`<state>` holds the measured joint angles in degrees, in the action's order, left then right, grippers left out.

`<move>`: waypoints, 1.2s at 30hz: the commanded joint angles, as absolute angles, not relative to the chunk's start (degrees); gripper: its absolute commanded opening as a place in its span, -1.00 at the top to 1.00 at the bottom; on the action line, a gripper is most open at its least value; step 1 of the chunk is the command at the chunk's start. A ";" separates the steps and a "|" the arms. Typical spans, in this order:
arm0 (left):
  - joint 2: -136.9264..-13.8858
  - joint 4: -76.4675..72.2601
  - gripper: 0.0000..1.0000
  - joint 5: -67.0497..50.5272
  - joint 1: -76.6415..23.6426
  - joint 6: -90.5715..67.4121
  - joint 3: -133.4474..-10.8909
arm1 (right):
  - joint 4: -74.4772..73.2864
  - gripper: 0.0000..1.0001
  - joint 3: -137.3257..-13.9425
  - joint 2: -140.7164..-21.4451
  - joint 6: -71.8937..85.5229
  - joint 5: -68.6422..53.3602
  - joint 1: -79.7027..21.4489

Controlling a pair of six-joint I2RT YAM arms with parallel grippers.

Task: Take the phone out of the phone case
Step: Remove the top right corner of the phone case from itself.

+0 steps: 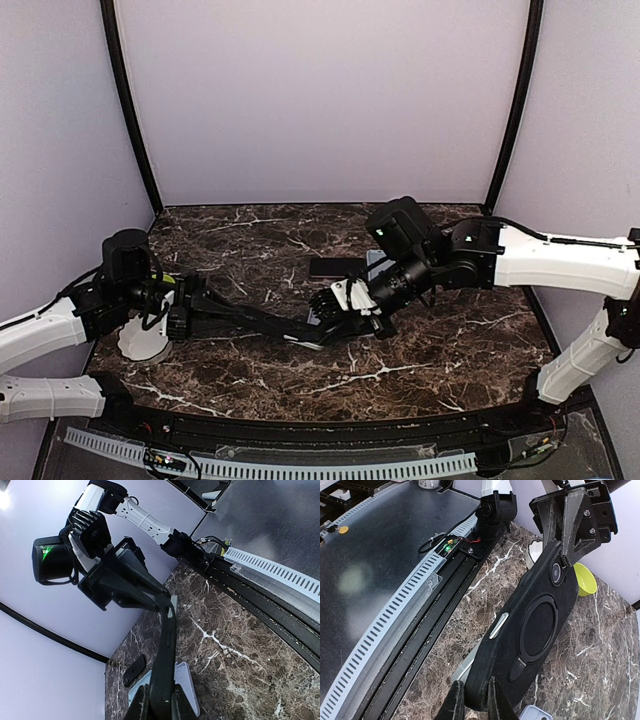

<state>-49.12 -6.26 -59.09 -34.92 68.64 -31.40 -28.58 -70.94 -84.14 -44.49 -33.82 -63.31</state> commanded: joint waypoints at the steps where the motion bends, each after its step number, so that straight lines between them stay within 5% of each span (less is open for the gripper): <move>1: -47.83 -14.41 1.00 -59.69 -35.24 70.43 -32.37 | -28.92 1.00 -72.20 -86.13 -43.68 -36.53 -64.14; 36: -50.07 -9.72 1.00 -60.64 -35.86 70.01 -32.88 | -12.34 1.00 -66.31 -75.21 -46.31 -20.94 -61.96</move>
<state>-50.09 -8.95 -56.73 -35.05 69.01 -31.38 -20.86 -66.43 -77.76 -46.04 -23.44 -62.57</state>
